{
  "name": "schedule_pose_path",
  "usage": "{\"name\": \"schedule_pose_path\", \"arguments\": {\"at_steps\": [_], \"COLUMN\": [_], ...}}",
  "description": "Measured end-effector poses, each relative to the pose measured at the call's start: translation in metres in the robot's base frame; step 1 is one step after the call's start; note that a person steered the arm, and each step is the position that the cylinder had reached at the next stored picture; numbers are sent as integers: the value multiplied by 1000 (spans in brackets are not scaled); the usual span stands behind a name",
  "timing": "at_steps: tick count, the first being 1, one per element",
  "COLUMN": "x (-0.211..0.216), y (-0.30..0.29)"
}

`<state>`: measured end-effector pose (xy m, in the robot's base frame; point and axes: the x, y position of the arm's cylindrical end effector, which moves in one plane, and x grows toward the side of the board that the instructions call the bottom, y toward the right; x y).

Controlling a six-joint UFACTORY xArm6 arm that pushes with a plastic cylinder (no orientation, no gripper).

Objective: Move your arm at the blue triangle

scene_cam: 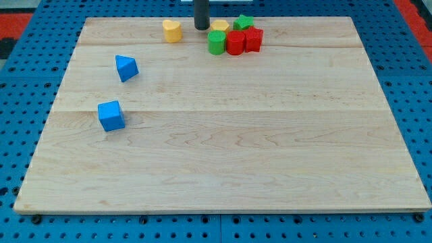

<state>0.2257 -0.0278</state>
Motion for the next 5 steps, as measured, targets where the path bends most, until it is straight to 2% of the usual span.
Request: {"name": "schedule_pose_path", "arguments": {"at_steps": [2, 3, 4, 5], "x": [0, 5, 55, 104], "y": [-102, -85, -59, -77]}}
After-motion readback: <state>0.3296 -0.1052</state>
